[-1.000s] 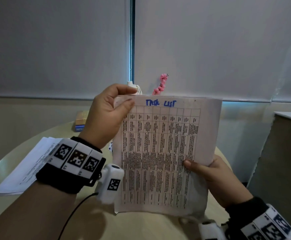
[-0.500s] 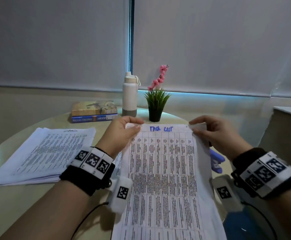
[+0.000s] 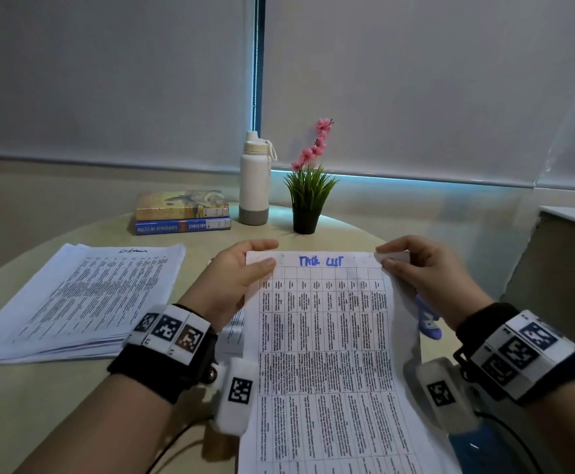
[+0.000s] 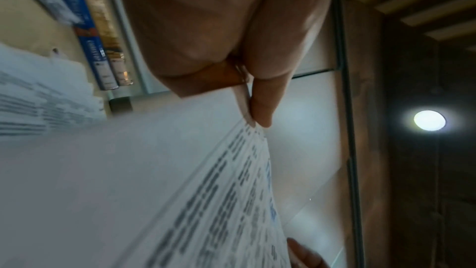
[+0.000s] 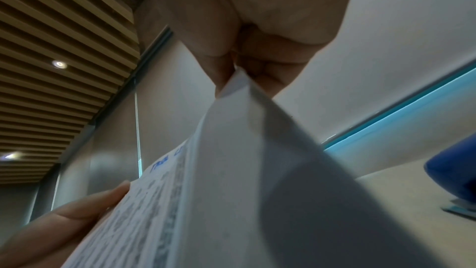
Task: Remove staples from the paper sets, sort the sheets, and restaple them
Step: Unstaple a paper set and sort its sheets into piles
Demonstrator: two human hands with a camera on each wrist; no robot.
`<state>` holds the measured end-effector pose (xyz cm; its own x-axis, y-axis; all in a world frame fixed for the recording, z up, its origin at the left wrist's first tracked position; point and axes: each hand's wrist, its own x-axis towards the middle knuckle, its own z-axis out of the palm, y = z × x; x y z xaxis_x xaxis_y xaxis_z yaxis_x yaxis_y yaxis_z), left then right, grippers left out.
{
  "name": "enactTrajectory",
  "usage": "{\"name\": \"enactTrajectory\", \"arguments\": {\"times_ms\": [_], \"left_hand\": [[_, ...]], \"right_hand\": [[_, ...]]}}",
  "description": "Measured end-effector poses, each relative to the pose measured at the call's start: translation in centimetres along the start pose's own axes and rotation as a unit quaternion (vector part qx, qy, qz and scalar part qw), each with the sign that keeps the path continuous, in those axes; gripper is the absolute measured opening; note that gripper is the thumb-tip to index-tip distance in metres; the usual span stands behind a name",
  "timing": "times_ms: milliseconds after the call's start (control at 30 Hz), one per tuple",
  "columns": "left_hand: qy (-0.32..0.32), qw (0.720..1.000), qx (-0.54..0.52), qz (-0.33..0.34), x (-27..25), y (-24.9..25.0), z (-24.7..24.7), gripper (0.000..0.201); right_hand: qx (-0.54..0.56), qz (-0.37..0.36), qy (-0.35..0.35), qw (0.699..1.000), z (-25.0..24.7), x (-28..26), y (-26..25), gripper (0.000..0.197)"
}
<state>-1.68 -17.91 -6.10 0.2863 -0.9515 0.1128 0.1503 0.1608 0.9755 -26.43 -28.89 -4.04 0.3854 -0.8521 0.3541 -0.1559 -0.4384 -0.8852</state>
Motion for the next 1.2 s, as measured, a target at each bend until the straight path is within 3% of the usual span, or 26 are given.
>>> {"name": "enactTrajectory", "arguments": {"times_ms": [167, 333, 500, 567, 633, 733, 767, 833, 933, 967, 1033, 1100, 1133, 1200], "left_hand": [[-0.058, 0.993, -0.07, -0.071, 0.1, -1.5, -0.7, 0.029], [-0.06, 0.992, -0.05, -0.098, -0.1, -2.8, -0.9, 0.023], [-0.022, 0.995, -0.023, -0.094, 0.3, -3.1, -1.4, 0.022], [-0.006, 0.996, 0.002, -0.094, 0.5, -3.5, -1.6, 0.021], [0.007, 0.994, 0.022, -0.103, 0.6, -3.8, -1.8, 0.02], [0.019, 0.993, 0.06, -0.102, 0.9, -4.2, -2.0, 0.019], [0.022, 0.993, 0.068, -0.097, 1.0, -4.3, -2.1, 0.018], [0.025, 0.993, 0.066, -0.093, 1.1, -4.4, -2.1, 0.018], [0.028, 0.993, 0.059, -0.096, 1.1, -4.5, -2.0, 0.018], [0.029, 0.993, 0.056, -0.098, 1.1, -4.5, -2.0, 0.018], [0.032, 0.993, 0.049, -0.105, 1.0, -4.4, -2.0, 0.018], [0.034, 0.992, 0.036, -0.113, 0.9, -4.3, -1.9, 0.017], [0.034, 0.992, 0.036, -0.114, 0.8, -4.3, -1.8, 0.017], [0.036, 0.991, 0.053, -0.114, 0.7, -4.2, -1.8, 0.018]], "right_hand": [[0.015, 0.015, 0.011, 1.0, 0.3, 0.7, 0.6, 0.016], [0.011, 0.042, 0.014, 0.999, 1.3, 1.4, 1.8, 0.02], [-0.059, 0.089, -0.009, 0.994, -0.4, 4.2, 1.7, 0.016], [-0.171, 0.105, 0.013, 0.98, -2.2, 6.3, 2.4, 0.022], [-0.37, 0.13, -0.002, 0.92, -3.4, 7.5, 3.4, 0.032], [-0.605, 0.185, -0.107, 0.766, -3.7, 7.8, 5.7, 0.048], [-0.631, 0.202, -0.139, 0.736, -3.6, 7.8, 6.5, 0.049], [-0.631, 0.234, -0.169, 0.72, -3.4, 7.9, 7.7, 0.042], [-0.61, 0.256, -0.172, 0.73, -3.3, 8.0, 8.0, 0.038], [-0.599, 0.24, -0.152, 0.749, -3.3, 8.1, 7.6, 0.036], [-0.524, 0.173, -0.05, 0.832, -3.0, 8.2, 5.6, 0.027], [-0.304, 0.114, 0.062, 0.944, -2.0, 8.3, 2.9, 0.026], [-0.142, 0.095, 0.086, 0.982, -1.2, 8.0, 1.2, 0.03], [0.118, 0.068, 0.053, 0.989, 0.9, 7.5, -2.1, 0.033]]}}
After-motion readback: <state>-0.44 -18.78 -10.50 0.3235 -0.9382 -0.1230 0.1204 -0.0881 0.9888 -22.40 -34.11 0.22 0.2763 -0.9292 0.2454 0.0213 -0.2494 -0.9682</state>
